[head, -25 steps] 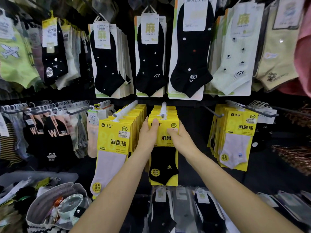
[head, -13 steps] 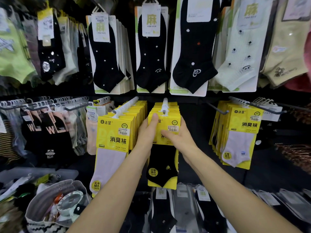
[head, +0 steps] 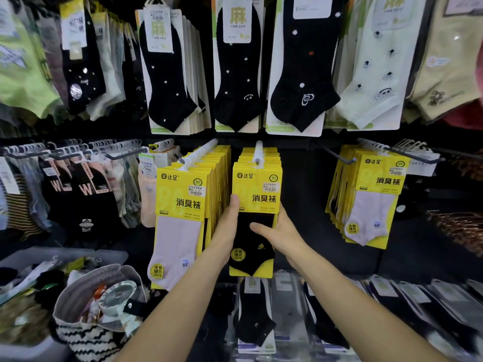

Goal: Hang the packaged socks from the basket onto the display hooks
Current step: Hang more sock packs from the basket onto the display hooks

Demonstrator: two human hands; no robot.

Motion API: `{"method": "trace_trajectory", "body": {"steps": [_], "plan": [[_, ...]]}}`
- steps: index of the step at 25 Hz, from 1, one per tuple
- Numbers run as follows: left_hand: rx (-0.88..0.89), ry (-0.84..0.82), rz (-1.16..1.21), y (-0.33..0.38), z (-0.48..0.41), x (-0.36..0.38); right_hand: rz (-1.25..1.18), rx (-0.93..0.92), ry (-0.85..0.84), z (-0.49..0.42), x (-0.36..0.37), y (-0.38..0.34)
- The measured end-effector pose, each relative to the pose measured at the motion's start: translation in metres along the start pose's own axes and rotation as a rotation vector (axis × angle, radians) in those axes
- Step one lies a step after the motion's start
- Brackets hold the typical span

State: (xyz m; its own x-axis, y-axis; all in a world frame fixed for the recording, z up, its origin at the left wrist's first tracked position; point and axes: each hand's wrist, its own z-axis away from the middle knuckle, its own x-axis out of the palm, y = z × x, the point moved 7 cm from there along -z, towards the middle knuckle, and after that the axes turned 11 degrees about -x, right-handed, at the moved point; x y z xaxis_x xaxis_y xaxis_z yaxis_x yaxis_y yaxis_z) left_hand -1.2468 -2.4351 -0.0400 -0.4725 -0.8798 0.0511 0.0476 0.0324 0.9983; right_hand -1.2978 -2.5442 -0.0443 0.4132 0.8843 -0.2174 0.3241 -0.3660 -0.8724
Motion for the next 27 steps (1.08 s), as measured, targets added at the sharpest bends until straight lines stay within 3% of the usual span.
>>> {"method": "trace_trajectory", "body": {"steps": [4, 8, 11, 15, 20, 22, 27], "plan": [[-0.014, 0.106, -0.074, -0.04, 0.031, -0.008, -0.011, 0.051, -0.029, 0.048, -0.005, 0.027], [-0.017, 0.129, -0.216, -0.125, 0.098, -0.015, 0.041, 0.258, -0.111, 0.152, -0.01, 0.1], [-0.219, 0.056, -0.345, -0.213, 0.136, -0.019, 0.138, 0.438, -0.207, 0.237, -0.017, 0.156], [-0.425, 0.146, -0.405, -0.315, 0.199, -0.034, 0.281, 0.628, -0.332, 0.334, -0.017, 0.215], [-0.612, 0.089, -0.5, -0.387, 0.231, -0.031, 0.349, 0.736, -0.387, 0.392, 0.003, 0.25], [-0.662, 0.082, -0.478, -0.401, 0.231, -0.03, 0.426, 0.775, -0.353, 0.402, 0.002, 0.256], [-0.721, 0.058, -0.508, -0.428, 0.235, -0.025, 0.491, 0.908, 0.029, 0.423, -0.021, 0.265]]}}
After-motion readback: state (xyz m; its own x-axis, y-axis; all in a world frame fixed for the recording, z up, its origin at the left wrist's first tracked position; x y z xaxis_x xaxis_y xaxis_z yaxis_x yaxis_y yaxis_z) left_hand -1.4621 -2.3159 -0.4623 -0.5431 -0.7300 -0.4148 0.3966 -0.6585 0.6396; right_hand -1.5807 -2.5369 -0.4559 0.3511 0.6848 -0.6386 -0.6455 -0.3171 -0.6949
